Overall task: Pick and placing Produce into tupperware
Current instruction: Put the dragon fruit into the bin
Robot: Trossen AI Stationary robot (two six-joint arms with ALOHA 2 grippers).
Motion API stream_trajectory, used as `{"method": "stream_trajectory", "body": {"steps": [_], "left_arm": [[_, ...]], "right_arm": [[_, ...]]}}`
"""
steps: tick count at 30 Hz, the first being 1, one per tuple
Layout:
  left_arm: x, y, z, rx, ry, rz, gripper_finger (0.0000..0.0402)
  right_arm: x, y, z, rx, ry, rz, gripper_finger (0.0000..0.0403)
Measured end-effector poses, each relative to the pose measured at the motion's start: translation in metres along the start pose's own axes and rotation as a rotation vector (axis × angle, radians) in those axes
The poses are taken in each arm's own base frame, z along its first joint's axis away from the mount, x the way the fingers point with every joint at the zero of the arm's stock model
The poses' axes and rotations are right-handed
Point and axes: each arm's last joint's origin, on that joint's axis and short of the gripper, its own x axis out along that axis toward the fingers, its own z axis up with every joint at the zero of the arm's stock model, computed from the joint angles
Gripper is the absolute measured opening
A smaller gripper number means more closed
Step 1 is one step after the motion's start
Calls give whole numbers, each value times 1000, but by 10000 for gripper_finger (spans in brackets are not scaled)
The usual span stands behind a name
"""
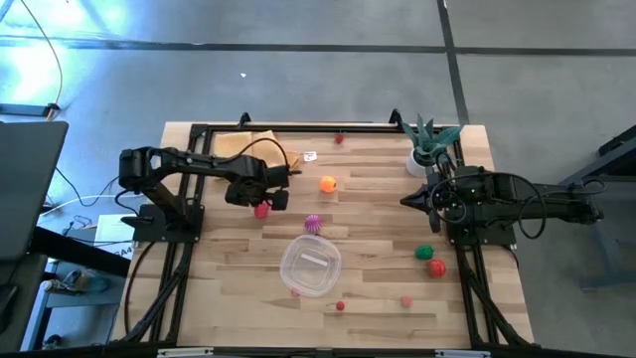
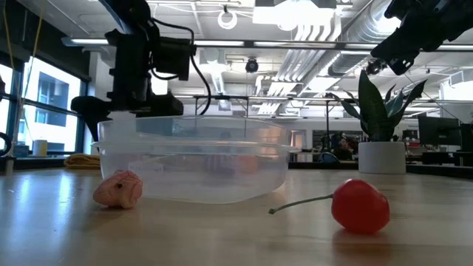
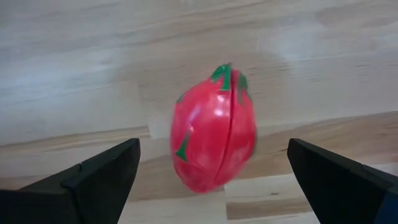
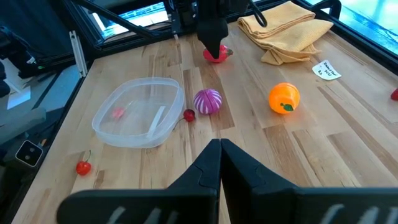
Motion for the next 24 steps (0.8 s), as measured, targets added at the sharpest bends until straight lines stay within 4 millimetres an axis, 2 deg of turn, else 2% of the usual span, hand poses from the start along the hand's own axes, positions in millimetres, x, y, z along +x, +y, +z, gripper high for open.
{"method": "stream_trajectory", "body": {"steps": [5, 24], "left_arm": [[9, 3, -1, 1, -4, -14, 395], [13, 2, 0, 2, -20, 1, 386]], "right_arm": [[0, 0, 0, 0, -1, 0, 0], [0, 0, 0, 0, -1, 0, 0]]}}
